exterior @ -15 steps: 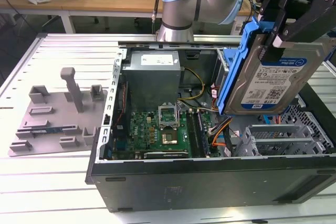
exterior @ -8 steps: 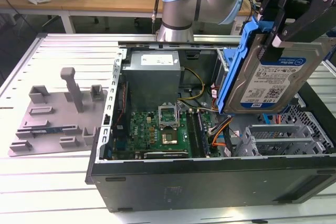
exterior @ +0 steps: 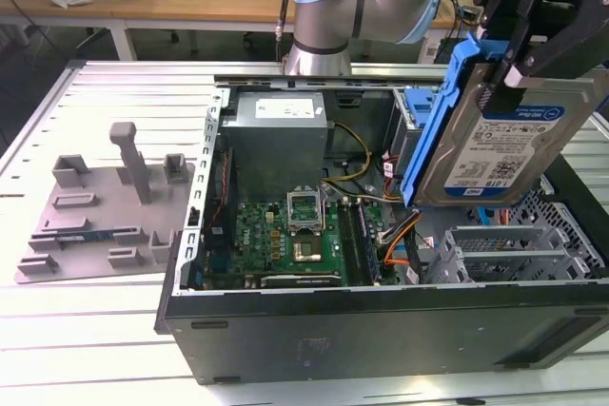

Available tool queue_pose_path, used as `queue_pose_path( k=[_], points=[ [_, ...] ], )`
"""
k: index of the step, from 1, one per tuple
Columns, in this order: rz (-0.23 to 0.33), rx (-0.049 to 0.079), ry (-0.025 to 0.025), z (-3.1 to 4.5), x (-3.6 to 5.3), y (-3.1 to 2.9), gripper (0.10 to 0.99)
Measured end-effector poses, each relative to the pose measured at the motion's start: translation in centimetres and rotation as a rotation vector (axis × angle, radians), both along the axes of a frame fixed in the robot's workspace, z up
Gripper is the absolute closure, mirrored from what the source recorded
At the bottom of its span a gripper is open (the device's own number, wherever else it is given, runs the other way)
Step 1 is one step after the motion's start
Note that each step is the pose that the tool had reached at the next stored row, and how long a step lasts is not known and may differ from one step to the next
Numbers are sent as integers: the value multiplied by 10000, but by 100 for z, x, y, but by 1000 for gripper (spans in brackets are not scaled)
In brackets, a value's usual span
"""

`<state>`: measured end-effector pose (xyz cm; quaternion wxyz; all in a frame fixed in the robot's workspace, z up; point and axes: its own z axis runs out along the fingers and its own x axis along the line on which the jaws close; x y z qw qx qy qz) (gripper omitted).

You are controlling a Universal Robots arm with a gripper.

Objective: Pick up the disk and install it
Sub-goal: 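Insert the disk into the insertion slot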

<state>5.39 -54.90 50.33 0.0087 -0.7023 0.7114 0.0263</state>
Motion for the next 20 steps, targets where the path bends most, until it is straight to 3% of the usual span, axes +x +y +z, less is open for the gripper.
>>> queue_pose_path(
  k=[10, 17, 20],
  points=[
    [0, 0, -5, -1, 287, -18, 718],
    [0, 0, -32, -6, 433, -27, 718],
    [0, 2, -59, -23, 593, -51, 718]
  ],
)
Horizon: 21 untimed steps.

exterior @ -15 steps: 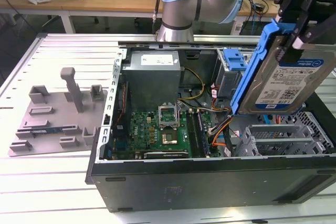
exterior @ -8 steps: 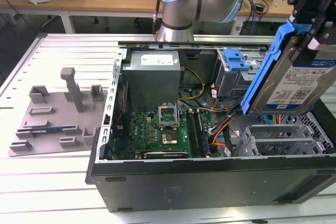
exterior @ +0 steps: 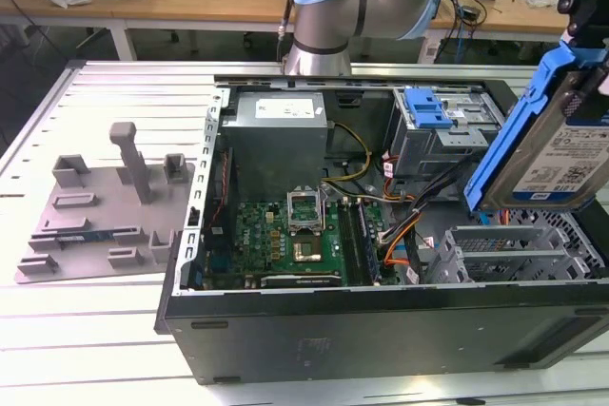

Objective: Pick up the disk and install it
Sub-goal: 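Insert the disk into the insertion slot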

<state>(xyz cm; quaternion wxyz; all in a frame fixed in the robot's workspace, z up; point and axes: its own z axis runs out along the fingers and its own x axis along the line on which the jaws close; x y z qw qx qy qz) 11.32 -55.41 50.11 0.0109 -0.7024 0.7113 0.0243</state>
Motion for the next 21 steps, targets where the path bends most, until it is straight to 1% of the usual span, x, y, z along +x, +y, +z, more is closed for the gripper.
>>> queue_pose_path(
  k=[1, 9, 13, 18, 21],
  points=[
    [-1, -3, -24, -18, 12, -9, 718],
    [1, -2, -66, -72, 20, -21, 718],
    [-1, -2, -73, -105, 16, -21, 718],
    [0, -3, -73, -108, 16, -21, 718],
    [-1, -2, -72, -116, 1, -21, 718]
  ],
)
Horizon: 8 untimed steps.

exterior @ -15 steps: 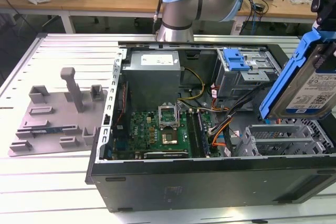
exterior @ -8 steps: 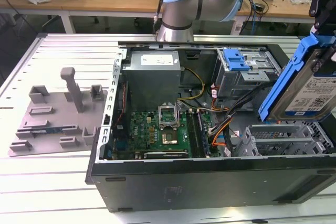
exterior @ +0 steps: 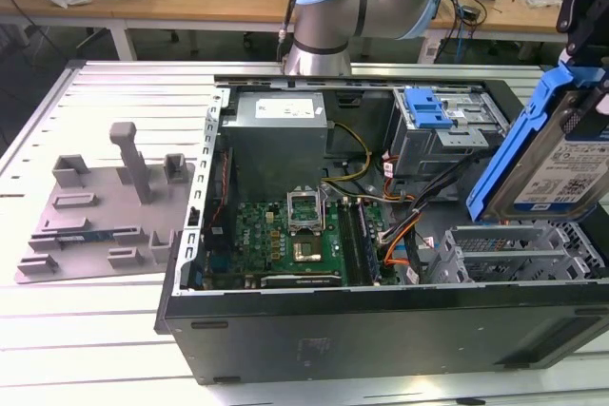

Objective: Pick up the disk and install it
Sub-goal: 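Insert the disk into the insertion slot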

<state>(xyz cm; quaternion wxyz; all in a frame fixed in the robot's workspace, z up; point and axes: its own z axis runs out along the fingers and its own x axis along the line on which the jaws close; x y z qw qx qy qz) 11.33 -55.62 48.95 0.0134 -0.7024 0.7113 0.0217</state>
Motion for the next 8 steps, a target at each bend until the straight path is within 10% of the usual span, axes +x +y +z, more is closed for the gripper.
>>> queue_pose_path(
  k=[8],
  points=[
    [23, 1, 0, -46, -6, 10, 718]
  ],
)
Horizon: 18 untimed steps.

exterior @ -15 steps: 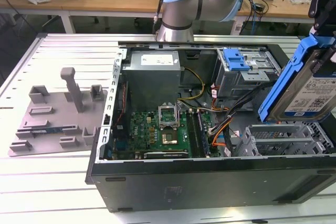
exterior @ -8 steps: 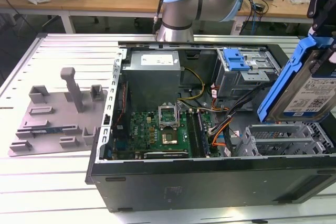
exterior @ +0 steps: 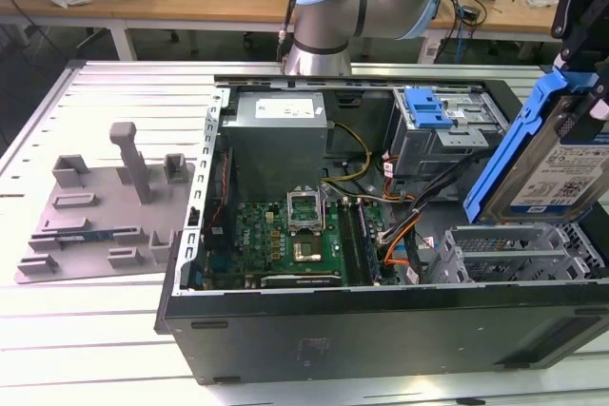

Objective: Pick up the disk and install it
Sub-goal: 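Insert the disk into the insertion slot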

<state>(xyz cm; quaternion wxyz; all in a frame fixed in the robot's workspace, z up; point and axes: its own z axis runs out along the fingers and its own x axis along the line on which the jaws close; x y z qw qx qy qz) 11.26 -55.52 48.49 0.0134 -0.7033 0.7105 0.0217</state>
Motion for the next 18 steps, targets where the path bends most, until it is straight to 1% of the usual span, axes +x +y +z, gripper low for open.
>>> queue_pose_path(
  k=[7, 18],
  points=[
    [32, -2, 0, -49, -16, 2, 718],
    [35, -3, 0, -115, -16, 2, 718]
  ],
)
